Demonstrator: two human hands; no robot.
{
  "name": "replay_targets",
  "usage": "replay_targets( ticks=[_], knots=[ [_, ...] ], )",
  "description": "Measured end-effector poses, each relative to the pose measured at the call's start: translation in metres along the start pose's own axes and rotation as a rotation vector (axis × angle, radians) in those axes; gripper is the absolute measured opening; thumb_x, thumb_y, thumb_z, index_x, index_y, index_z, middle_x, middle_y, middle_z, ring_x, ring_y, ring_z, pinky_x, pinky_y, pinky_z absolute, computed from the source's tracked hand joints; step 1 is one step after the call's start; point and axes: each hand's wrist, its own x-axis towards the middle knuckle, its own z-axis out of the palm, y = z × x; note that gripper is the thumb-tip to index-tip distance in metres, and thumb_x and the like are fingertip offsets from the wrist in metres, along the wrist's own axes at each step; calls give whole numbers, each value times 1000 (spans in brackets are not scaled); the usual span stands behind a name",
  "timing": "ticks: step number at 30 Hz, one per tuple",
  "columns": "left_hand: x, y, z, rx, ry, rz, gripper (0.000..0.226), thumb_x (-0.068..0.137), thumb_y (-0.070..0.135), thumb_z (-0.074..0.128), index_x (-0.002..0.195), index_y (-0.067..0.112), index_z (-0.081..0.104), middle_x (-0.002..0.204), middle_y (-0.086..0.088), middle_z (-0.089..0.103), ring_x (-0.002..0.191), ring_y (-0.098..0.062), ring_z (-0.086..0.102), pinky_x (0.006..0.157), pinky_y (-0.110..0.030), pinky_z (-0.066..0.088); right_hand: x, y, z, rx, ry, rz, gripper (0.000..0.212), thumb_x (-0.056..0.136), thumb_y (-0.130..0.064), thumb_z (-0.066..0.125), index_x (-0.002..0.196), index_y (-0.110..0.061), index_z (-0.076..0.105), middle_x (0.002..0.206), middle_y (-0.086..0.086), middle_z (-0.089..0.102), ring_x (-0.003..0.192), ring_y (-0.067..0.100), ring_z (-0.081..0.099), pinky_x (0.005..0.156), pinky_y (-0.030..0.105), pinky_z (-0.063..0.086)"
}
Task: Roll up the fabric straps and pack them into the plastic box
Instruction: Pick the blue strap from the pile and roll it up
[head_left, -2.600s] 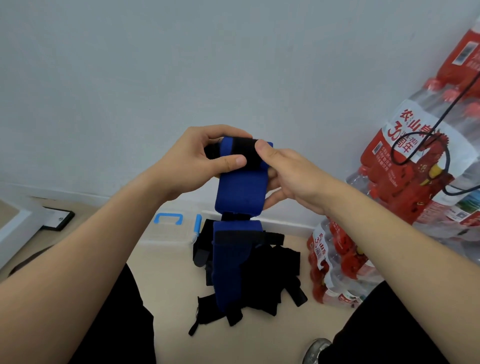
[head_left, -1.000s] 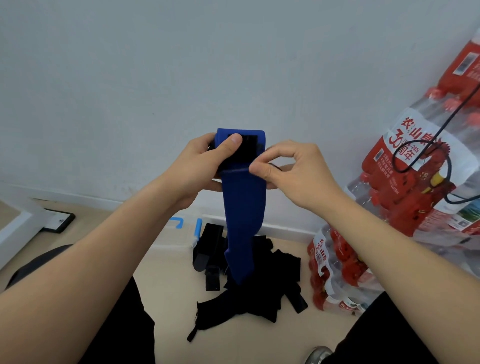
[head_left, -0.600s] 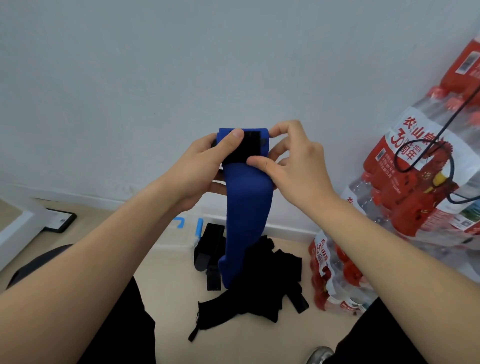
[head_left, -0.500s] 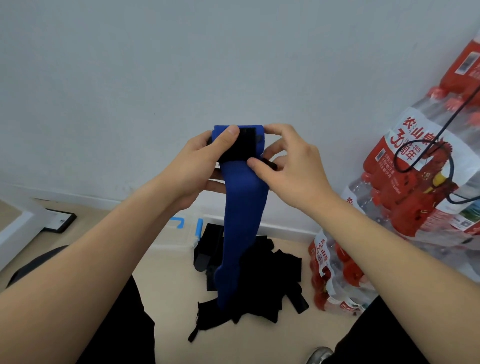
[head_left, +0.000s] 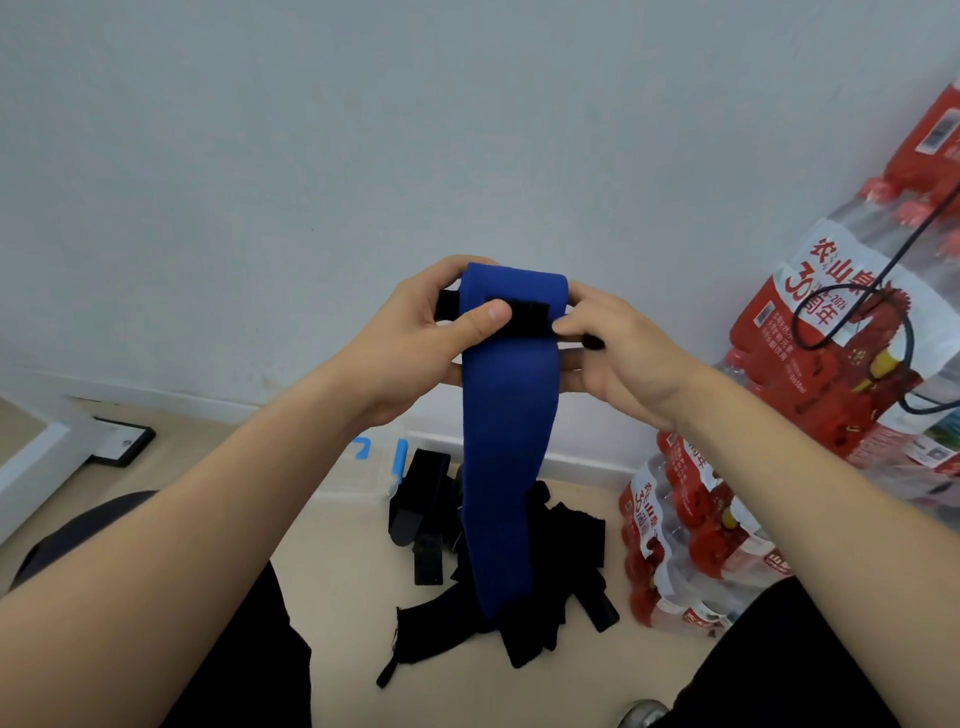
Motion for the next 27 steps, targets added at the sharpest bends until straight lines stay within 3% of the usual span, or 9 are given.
replay_targets(
  ticks=[2, 4, 7, 9, 12, 16, 19, 23, 27],
  knots=[
    [1, 0, 1, 15, -5, 29, 27, 105, 16, 72, 131, 24, 69, 118, -7, 75, 113, -20, 74, 78, -42, 67, -2, 2, -2, 3, -25, 3, 43, 101, -50, 61, 138, -28, 70, 127, 6, 76, 112, 25, 76, 89, 47, 64],
    [2, 1, 0, 14, -28, 30, 29, 104, 16, 74, 131, 24, 69, 118, -6, 75, 114, -20, 73, 80, -42, 67, -2, 5, -1, -21, 15, -24, 48, 106, -58, 57, 140, -26, 68, 130, 6, 77, 116, 28, 77, 91, 48, 64],
    [4, 3, -1, -121, -69, -43, 30, 100, 22, 73, 129, 18, 67, 119, -6, 74, 116, -27, 74, 84, -44, 65, -4, 4, 3, -54, 108, -141, 34, 112, -38, 58, 138, -20, 70, 130, 11, 77, 118, 32, 76, 96, 52, 64],
    [5, 4, -1, -196, -58, -105, 41, 100, 38, 69, 130, 11, 66, 123, -2, 76, 118, -26, 75, 87, -44, 65, -5, 4, 6, -117, 147, -208, 27, 109, -28, 65, 134, -21, 71, 125, 12, 77, 116, 32, 76, 96, 56, 64],
    [5, 3, -1, -50, -93, -133, 52, 106, 58, 59, 134, 16, 72, 129, -4, 78, 119, -27, 76, 96, -44, 65, -5, 4, 9, -241, 201, -264, 34, 103, -23, 73, 136, -27, 70, 123, 9, 77, 117, 34, 72, 100, 61, 61],
    [3, 6, -1, 26, -58, -48, 38, 110, 42, 60, 135, 14, 69, 125, -7, 79, 115, -26, 78, 94, -47, 66, -7, -1, 9, -126, 116, -178, 44, 103, -38, 66, 146, -31, 59, 134, 12, 71, 125, 36, 69, 107, 58, 58],
    [1, 8, -2, 50, -64, 21, 32, 110, 27, 62, 138, 12, 64, 128, -11, 77, 118, -26, 76, 95, -43, 65, -8, -2, 10, -129, 70, -88, 50, 108, -51, 54, 148, -22, 52, 141, 7, 69, 125, 29, 72, 105, 58, 59],
    [-2, 7, -2, 99, -17, 73, 39, 104, 11, 71, 142, 14, 61, 127, -4, 75, 114, -18, 75, 90, -33, 64, -9, 5, 10, -212, 84, -149, 31, 113, -23, 57, 143, -18, 50, 139, 8, 68, 123, 27, 72, 98, 58, 63],
    [-1, 5, 1, -11, -22, 18, 39, 105, 14, 70, 143, 14, 62, 134, -10, 74, 121, -30, 74, 91, -42, 65, -8, 3, 9, -328, 127, -244, 34, 111, -15, 61, 142, -26, 51, 131, -3, 68, 119, 17, 69, 93, 51, 66]
  ],
)
